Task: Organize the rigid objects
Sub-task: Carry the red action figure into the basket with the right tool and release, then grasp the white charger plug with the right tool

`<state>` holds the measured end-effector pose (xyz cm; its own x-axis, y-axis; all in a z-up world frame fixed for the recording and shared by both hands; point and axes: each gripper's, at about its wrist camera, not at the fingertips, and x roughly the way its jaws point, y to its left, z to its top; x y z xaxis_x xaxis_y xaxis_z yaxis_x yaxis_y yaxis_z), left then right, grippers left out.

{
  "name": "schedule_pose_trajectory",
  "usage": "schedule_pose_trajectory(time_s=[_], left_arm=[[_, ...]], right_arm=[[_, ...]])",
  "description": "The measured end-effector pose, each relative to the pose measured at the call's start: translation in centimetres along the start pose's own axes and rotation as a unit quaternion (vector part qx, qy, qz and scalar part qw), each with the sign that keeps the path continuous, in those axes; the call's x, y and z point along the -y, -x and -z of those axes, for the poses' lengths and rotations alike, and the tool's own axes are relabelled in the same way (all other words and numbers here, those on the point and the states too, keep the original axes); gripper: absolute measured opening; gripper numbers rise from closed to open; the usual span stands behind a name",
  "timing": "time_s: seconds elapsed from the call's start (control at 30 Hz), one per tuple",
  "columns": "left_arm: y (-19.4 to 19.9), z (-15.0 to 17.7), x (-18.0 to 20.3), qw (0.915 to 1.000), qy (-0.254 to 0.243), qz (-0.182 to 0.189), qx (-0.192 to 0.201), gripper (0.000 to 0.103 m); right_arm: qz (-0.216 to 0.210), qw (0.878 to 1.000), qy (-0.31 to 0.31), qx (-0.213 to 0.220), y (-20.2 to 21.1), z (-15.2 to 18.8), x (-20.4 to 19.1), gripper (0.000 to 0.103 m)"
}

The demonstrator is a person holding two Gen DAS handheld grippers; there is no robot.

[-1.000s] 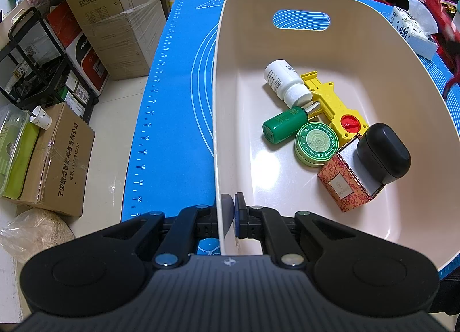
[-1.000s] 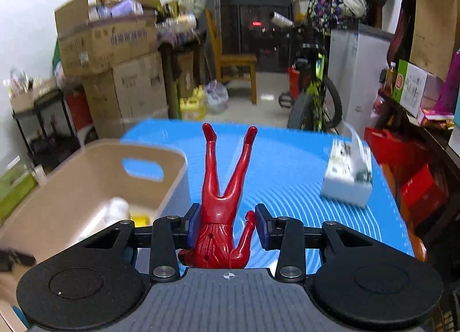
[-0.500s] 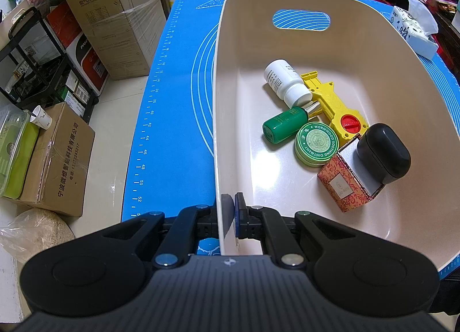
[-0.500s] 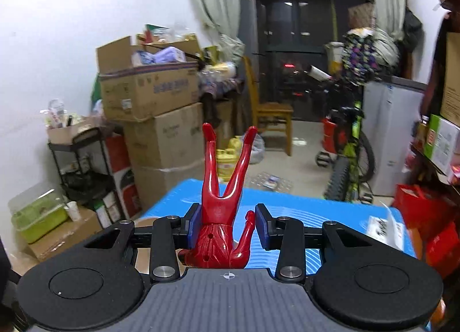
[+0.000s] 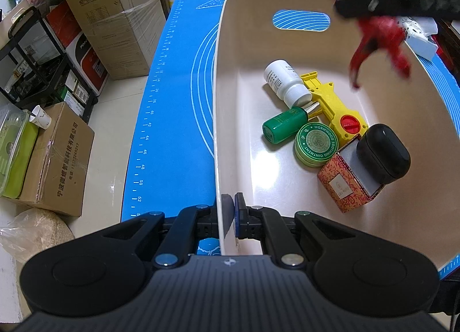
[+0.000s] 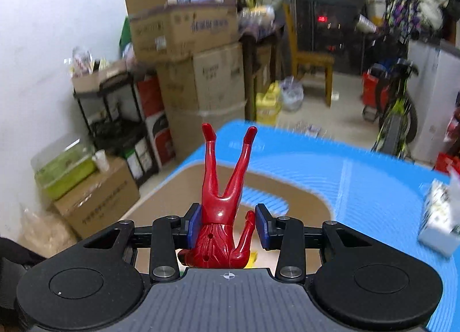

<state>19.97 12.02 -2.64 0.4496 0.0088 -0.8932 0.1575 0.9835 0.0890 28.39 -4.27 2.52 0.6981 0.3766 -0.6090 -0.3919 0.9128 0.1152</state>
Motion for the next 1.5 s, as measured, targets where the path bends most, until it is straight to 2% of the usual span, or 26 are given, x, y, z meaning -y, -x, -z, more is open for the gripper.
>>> schedule_pose_trajectory(time_s=[0.27,0.5,0.77,0.83,0.87,0.9,1.1,1.3,1.5], left_arm=[[0.0,0.0,0.0,1.0000,0.000,0.001,0.000,0.008],[0.0,0.0,0.0,1.0000,0.000,0.001,0.000,0.008],[0.0,-0.1,0.0,1.0000,0.002,0.000,-0.001,0.008],[0.0,-0.2,0.1,1.0000,0.002,-0.001,-0.001,0.008],[0.0,-0.2,0.1,1.0000,0.003,-0.001,-0.001,0.008],[0.0,-0.3,0.1,1.0000,0.003,-0.001,-0.002,0.008],[0.1,-0.3,0.1,1.0000,0.003,-0.001,-0.002,0.008],[0.0,-0.3,0.1,1.0000,0.003,-0.001,-0.002,0.008],[0.0,-0.4,0.0,1.0000,0.002,-0.001,-0.003,0.008]], right_arm=[[0.016,0.995,0.020,-0.097,-4.1,2.3,-1.2,0.047],[0.023,0.991,0.019,-0.129,-4.9,3.3,-1.0,0.047],[0.008,0.995,-0.011,-0.096,-2.4,1.9,0.6,0.050],[0.011,0.996,-0.018,-0.082,-1.3,1.6,1.3,0.058],[0.013,0.997,-0.027,-0.077,-0.7,1.5,1.9,0.072],[0.016,0.997,-0.042,-0.068,0.1,1.5,2.7,0.075],[0.038,0.995,-0.087,-0.037,3.4,2.2,7.2,0.075],[0.087,0.990,-0.096,-0.052,4.1,4.0,11.7,0.077],[0.102,0.986,-0.085,-0.097,2.7,7.0,15.2,0.078]])
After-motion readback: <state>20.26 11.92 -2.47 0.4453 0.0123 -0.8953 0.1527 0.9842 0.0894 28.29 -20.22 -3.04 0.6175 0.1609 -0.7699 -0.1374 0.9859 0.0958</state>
